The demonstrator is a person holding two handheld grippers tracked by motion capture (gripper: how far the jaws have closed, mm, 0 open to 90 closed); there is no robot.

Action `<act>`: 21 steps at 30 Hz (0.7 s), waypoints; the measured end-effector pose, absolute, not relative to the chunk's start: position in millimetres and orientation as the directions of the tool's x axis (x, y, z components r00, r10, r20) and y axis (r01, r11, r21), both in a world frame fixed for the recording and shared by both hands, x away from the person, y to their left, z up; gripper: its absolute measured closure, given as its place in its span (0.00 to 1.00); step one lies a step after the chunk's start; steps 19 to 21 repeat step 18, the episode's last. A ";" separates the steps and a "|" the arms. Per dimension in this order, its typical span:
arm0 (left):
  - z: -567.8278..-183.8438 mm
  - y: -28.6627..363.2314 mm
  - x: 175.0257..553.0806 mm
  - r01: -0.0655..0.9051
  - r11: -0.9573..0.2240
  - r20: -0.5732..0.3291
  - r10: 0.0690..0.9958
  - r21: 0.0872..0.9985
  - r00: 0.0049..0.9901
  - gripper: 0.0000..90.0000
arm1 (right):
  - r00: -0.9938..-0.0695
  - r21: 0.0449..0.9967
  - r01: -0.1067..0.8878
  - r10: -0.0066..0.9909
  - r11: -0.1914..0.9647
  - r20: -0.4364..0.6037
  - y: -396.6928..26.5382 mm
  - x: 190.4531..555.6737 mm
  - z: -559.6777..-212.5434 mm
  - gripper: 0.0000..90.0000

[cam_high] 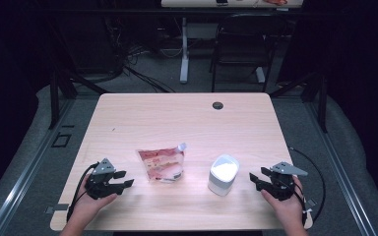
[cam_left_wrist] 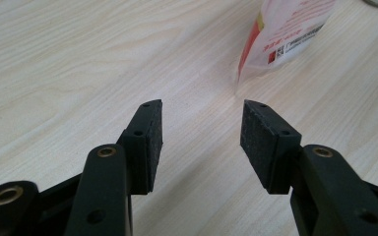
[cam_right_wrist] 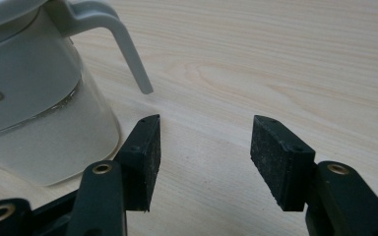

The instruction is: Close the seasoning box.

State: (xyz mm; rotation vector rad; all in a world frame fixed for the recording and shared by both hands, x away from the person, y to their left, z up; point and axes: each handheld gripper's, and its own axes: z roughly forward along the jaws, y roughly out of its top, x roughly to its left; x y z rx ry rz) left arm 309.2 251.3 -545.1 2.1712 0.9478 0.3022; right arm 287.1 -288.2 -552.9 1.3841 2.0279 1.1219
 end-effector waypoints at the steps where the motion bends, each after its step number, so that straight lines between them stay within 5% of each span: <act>1: -545.6 251.7 309.5 0.542 -0.453 -0.079 0.712 0.708 0.698 0.57 | -0.406 0.811 0.559 0.910 0.173 0.086 -286.9 287.2 -553.7 0.50; 21: -551.0 247.9 313.3 0.555 -0.450 -0.089 0.716 0.699 0.693 0.56 | -0.409 0.807 0.558 0.910 0.192 0.066 -281.7 288.8 -558.4 0.50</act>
